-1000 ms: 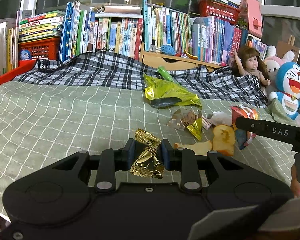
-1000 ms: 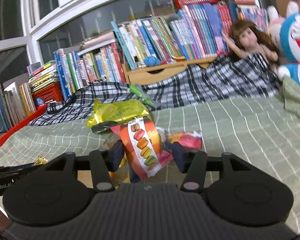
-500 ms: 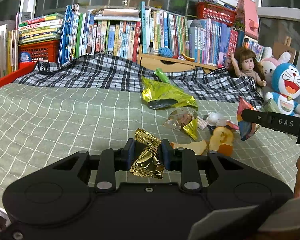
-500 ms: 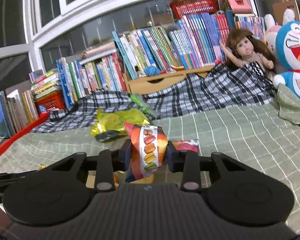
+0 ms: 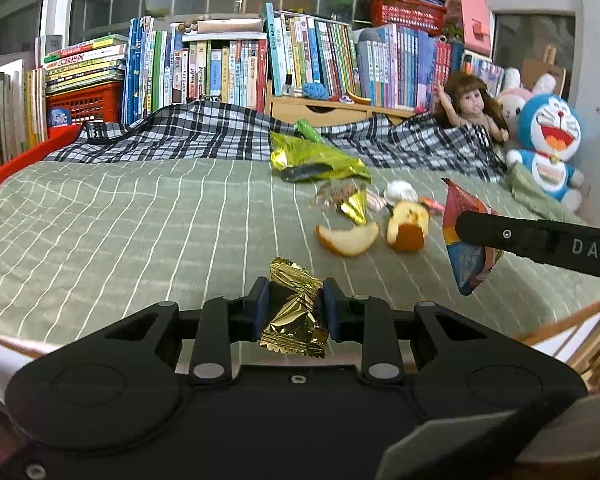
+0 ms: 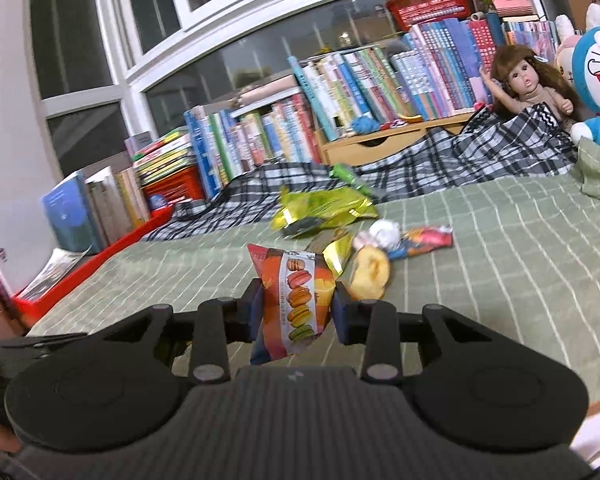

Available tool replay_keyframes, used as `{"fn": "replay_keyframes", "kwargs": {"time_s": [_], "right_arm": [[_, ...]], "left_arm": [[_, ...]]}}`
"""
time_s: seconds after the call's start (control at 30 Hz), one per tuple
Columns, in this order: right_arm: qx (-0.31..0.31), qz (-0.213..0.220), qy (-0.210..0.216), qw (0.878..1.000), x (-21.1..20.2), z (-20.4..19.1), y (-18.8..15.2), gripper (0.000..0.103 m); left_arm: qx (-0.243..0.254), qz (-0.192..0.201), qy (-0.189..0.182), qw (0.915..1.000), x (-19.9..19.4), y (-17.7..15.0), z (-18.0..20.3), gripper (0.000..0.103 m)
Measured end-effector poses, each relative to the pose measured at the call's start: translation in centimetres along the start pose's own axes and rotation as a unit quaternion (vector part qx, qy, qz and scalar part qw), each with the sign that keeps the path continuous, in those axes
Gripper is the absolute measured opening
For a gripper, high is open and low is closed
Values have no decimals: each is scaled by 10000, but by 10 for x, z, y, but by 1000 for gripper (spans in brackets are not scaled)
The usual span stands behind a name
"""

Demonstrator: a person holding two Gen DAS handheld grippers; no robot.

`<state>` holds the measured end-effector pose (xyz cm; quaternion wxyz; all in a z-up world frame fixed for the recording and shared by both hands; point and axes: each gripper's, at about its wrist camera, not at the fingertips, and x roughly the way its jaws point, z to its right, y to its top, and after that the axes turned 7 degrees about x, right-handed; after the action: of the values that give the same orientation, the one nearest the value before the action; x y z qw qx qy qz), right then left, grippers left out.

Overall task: Collect trash
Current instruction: 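Carry the gold wrapper and snack packet down into the trash bin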

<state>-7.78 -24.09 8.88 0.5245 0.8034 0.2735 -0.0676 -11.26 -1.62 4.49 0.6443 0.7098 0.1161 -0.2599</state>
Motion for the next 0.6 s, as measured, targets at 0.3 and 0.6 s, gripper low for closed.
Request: {"fn": "replay_keyframes", "kwargs": {"time_s": [0.3, 0.6], "right_arm": [[-80, -281, -13, 9996, -33, -10, -47, 40], [-162, -917, -253, 9953, -35, -7, -103, 40]], "left_arm": [[-54, -265, -38, 9996, -31, -38, 12, 27], [-125, -950, -127, 9953, -32, -90, 23, 27]]}}
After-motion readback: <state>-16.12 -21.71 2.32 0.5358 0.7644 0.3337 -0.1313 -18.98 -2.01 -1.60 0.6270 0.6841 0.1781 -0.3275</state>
